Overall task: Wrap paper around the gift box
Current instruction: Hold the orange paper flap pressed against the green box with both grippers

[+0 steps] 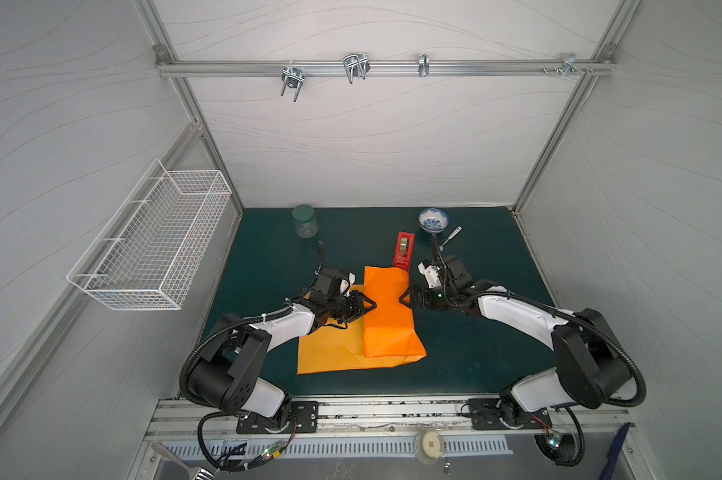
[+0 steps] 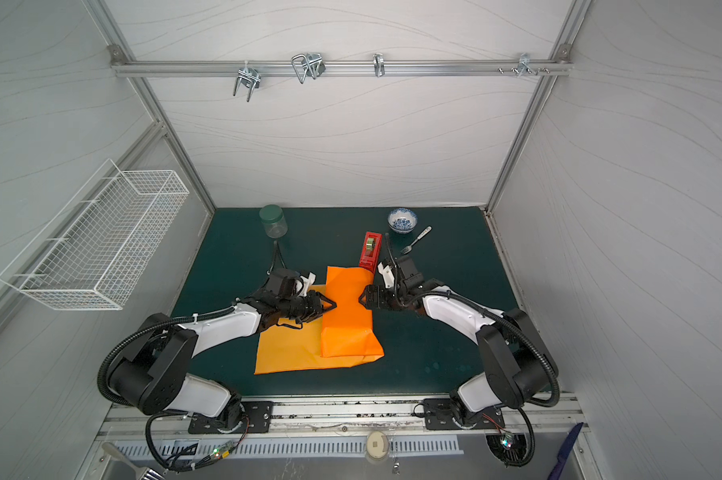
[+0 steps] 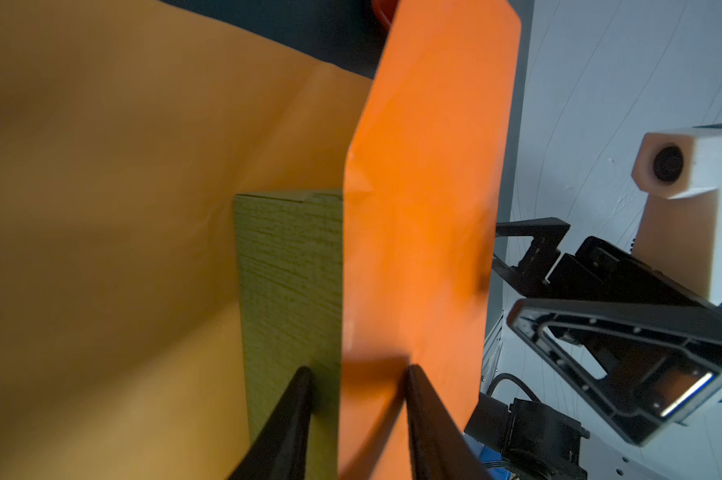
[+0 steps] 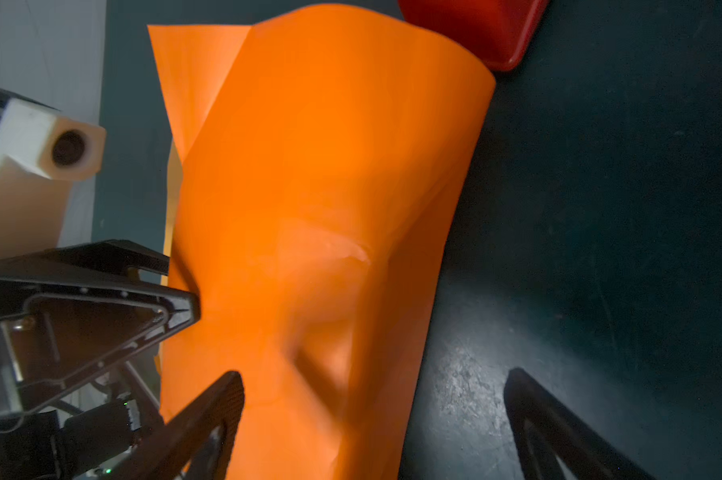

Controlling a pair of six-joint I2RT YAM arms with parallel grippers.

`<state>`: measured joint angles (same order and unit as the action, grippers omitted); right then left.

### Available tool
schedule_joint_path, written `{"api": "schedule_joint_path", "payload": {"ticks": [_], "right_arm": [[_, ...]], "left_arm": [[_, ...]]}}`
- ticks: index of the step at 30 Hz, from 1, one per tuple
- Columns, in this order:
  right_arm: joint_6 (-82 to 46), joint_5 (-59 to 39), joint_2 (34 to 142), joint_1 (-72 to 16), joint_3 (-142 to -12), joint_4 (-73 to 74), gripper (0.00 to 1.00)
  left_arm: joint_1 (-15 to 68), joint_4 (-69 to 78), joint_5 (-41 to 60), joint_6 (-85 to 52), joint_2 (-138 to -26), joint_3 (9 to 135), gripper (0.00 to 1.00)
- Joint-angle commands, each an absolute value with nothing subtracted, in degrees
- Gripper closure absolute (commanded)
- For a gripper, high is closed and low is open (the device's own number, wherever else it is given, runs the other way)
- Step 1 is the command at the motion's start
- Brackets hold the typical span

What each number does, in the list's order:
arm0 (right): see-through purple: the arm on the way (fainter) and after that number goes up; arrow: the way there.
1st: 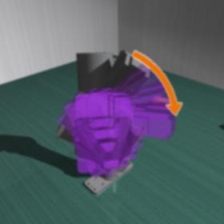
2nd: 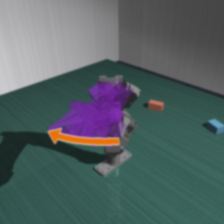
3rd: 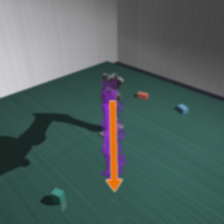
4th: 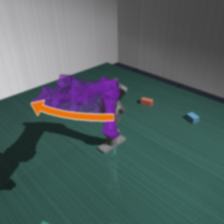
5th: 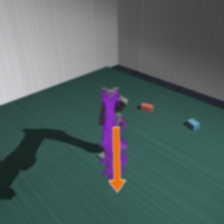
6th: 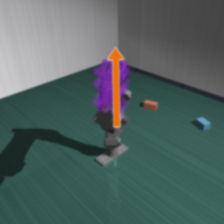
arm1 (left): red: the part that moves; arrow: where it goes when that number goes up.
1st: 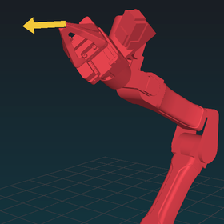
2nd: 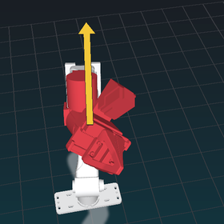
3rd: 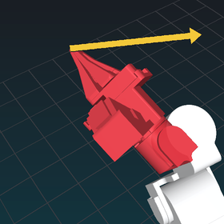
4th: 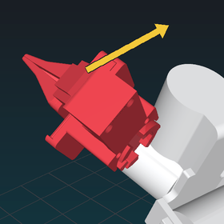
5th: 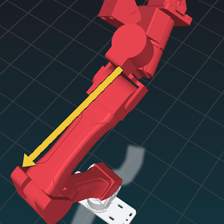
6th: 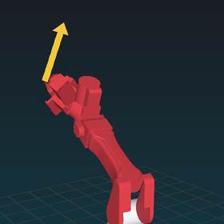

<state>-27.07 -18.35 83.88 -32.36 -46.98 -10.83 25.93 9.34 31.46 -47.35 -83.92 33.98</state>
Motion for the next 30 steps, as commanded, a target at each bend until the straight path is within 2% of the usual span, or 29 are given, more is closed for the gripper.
{"api": "schedule_joint_path", "payload": {"ticks": [1,6,13,30], "right_arm": [[-27.9,-23.6,83.9,-32.2,-49.0,-10.0,0.04],[-29.5,-26.8,88.1,-32.2,-50.3,-6.9,0.15],[-31.5,-29.8,92.6,-33.0,-52.6,-5.0,0.22],[-32.8,-28.2,93.4,-33.4,-51.8,-4.9,0.22]], "left_arm": [[26.4,7.2,27.7,-51.2,-85.4,30.2,0.63],[26.4,8.2,26.8,-52.9,-84.2,28.8,0.63],[26.4,8.5,28.3,-54.3,-83.5,28.3,0.63],[26.4,5.9,33.8,-54.0,-81.3,28.7,0.58]]}}
